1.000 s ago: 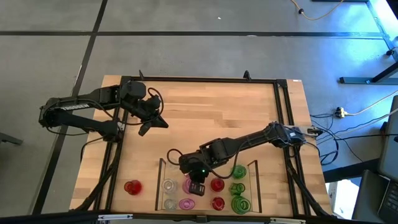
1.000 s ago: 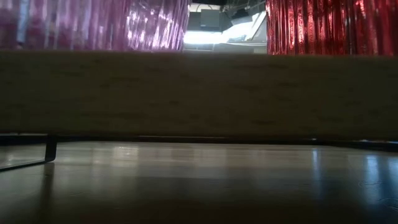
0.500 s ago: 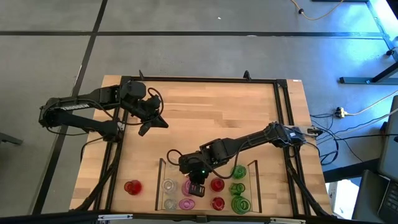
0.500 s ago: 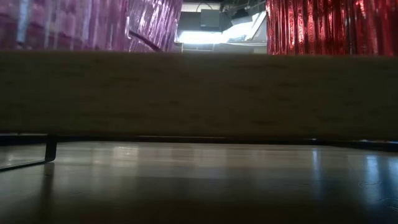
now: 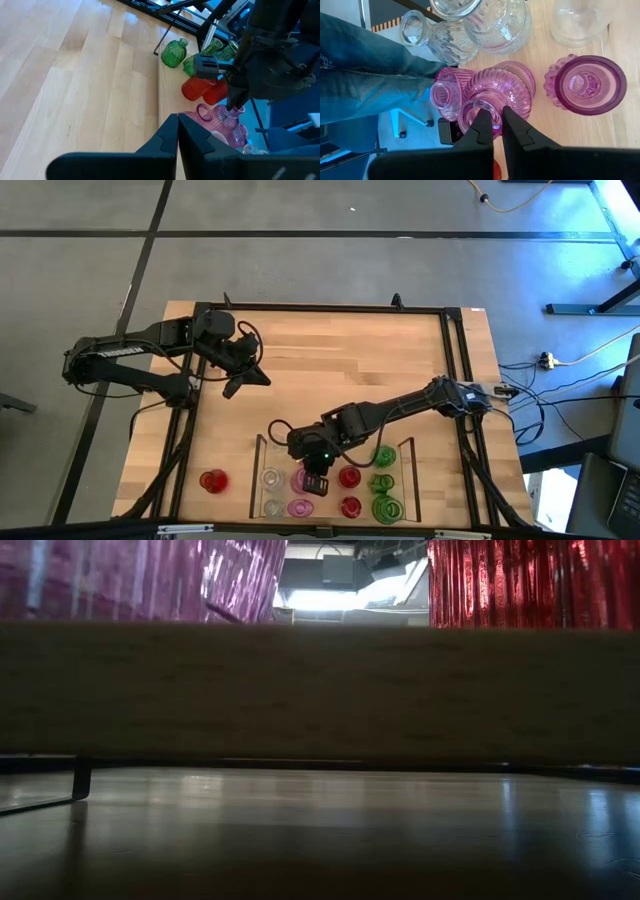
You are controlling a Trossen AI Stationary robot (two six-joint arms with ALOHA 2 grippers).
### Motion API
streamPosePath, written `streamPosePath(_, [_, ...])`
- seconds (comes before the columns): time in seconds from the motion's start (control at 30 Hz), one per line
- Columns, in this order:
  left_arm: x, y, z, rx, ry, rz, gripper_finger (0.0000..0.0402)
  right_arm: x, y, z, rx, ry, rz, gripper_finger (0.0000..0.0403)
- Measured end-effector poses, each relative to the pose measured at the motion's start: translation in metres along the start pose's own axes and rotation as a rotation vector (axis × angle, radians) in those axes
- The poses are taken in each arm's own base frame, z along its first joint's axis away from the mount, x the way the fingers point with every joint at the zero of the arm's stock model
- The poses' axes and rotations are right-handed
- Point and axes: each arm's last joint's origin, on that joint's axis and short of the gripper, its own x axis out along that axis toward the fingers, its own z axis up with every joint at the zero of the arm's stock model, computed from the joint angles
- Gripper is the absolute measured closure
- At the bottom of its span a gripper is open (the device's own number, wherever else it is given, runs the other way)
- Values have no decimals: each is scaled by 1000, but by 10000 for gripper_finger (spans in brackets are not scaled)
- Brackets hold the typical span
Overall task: Sort vases onto shelf
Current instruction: Put the purple vase aligned with the other purple vases on the shelf
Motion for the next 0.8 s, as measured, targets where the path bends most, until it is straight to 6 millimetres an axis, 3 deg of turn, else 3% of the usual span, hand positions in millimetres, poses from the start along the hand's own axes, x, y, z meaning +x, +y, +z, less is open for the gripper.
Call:
streamPosePath(0.23, [0, 0, 0, 0, 0, 0, 397, 0, 0, 0, 1, 10, 14, 401])
streamPosePath(0.5, [0, 0, 0, 0, 0, 0, 397, 0, 1, 0, 1, 10, 14, 368])
streamPosePath(0.8, [0, 0, 0, 0, 0, 0, 397, 0, 2, 1, -4, -4, 25, 379])
